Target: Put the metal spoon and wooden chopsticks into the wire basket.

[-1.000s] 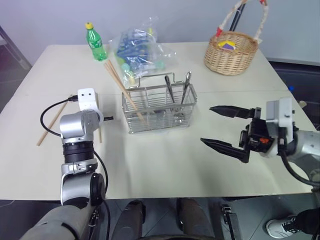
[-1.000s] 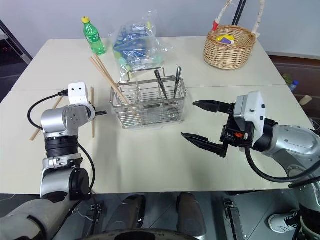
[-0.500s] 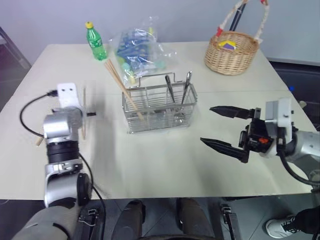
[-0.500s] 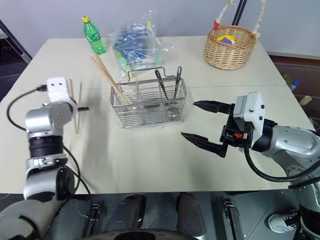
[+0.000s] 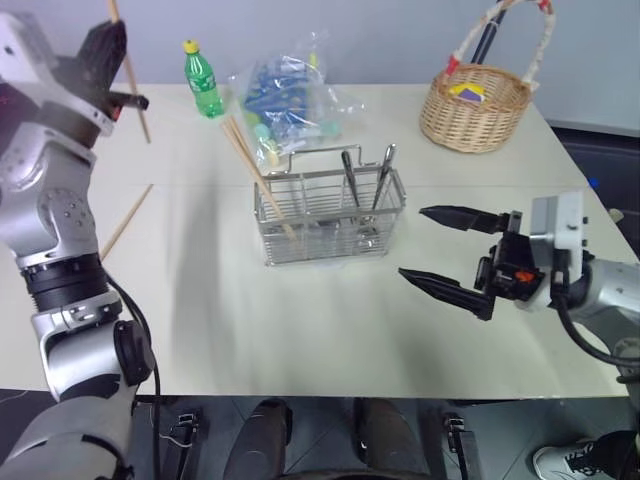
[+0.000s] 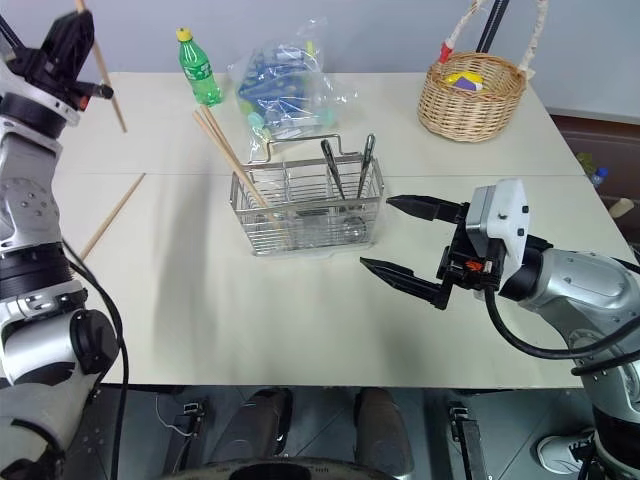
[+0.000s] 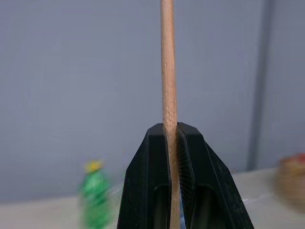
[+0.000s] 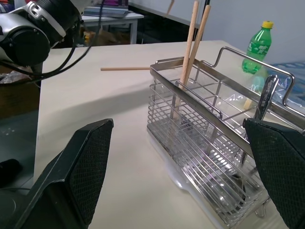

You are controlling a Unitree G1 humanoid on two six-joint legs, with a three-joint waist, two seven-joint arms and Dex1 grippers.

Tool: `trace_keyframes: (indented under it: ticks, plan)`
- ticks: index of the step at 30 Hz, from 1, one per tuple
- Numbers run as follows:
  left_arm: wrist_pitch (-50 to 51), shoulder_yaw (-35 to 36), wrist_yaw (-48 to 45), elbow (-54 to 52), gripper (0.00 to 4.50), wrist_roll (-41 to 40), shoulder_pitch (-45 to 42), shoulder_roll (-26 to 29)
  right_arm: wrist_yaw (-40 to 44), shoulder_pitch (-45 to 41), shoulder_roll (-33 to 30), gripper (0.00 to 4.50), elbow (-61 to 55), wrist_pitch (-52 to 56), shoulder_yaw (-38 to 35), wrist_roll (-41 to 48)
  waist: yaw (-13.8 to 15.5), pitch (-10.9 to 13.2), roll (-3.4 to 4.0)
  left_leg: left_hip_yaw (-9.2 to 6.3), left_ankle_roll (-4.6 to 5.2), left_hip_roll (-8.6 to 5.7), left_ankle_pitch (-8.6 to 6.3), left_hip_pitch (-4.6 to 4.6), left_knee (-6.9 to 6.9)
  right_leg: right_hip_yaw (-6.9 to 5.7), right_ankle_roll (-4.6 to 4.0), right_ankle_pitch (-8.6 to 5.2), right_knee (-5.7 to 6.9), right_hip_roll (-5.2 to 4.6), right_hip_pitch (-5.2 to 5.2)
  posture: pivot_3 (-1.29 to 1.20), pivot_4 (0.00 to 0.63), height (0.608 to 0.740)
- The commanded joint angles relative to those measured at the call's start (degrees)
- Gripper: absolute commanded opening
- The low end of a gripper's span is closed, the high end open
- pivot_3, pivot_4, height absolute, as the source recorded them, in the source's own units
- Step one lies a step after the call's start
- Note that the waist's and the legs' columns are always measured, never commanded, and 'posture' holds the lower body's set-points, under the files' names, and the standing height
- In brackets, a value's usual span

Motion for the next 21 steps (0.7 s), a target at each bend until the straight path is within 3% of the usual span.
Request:
trace_keyframes:
  ticks: [1, 7, 13, 21]
  plan:
    - [3.4, 1.2, -2.2, -5.0, 0.02, -8.2, -3.1, -0.7, -0.4, -0.4, 0.6, 4.50, -1.3, -1.3, -0.1, -0.2, -0.2, 0.0, 0.00, 0.00, 0.00, 0.00, 0.00, 0.00, 0.00, 0.00, 0.00, 0.00, 0.01, 0.00, 0.00, 0.00, 0.150, 0.740]
    - [7.2, -0.9, -1.8, -7.1, 0.02, -16.6, -4.8, -7.8, -0.6, -0.4, 1.1, 4.50, -1.2, -1.7, 0.5, -0.9, -0.9, 0.0, 0.00, 0.00, 0.01, 0.00, 0.00, 0.11, 0.01, 0.00, 0.01, 0.00, 0.09, 0.01, 0.09, 0.00, 0.150, 0.740]
    - [6.6, -6.6, -2.8, -7.9, 0.02, -15.6, -1.0, -14.3, -0.9, -0.4, 1.9, 4.50, -1.3, -2.3, 1.3, -1.6, -1.2, 0.0, 0.00, 0.00, 0.01, 0.00, 0.00, 0.14, 0.01, 0.01, 0.00, 0.00, 0.12, 0.02, 0.09, 0.00, 0.150, 0.740]
    - [8.2, -9.5, -3.4, -9.9, 0.02, -16.3, 4.2, -15.3, -1.7, -0.2, 2.9, 4.50, -1.7, -2.8, 1.9, -2.7, -0.9, 0.0, 0.00, 0.00, 0.01, 0.00, 0.00, 0.13, 0.01, 0.02, 0.00, -0.01, 0.11, 0.03, 0.08, 0.00, 0.150, 0.740]
